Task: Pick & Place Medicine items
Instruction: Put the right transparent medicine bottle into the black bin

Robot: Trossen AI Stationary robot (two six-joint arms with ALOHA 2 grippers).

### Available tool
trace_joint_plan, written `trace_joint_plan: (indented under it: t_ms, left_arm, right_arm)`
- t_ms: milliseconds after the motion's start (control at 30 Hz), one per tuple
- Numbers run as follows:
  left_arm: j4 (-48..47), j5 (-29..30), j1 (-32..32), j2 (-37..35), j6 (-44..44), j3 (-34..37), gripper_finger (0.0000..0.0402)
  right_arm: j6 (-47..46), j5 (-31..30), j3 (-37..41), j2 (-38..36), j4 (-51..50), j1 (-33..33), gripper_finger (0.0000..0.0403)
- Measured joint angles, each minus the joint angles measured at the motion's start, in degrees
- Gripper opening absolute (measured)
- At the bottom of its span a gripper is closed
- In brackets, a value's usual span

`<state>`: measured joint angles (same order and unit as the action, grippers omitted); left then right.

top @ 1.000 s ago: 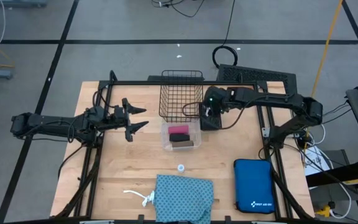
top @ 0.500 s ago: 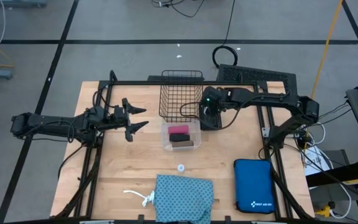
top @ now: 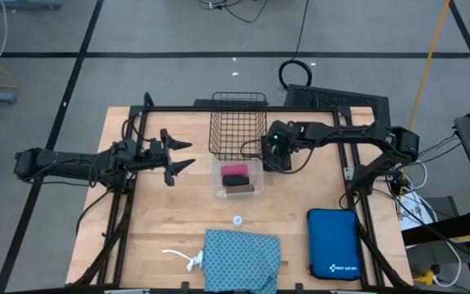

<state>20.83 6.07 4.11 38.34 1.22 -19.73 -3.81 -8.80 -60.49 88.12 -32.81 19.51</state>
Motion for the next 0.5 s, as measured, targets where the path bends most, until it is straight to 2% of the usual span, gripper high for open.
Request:
trace_joint_plan:
  t_ms: [300,400,500]
  left_arm:
    - [0.00,-0.01,-0.01,0.00,-0.01,0.00,0.0269]
    - [-0.01,0.01,-0.01,0.01,-0.01,0.00,0.0269]
    - [-0.01,0.01,-0.01,-0.01,-0.01,0.00,0.0269]
  right_arm:
    - [-0.13,0.25,1.38,0.00,2.67,-0.07,0.0137]
    - [-1.00,3.04,1.38,0.00,4.87,-0.07,0.0137]
    - [-1.02,3.06,1.38,0.00,6.24,-0.11,0.0137]
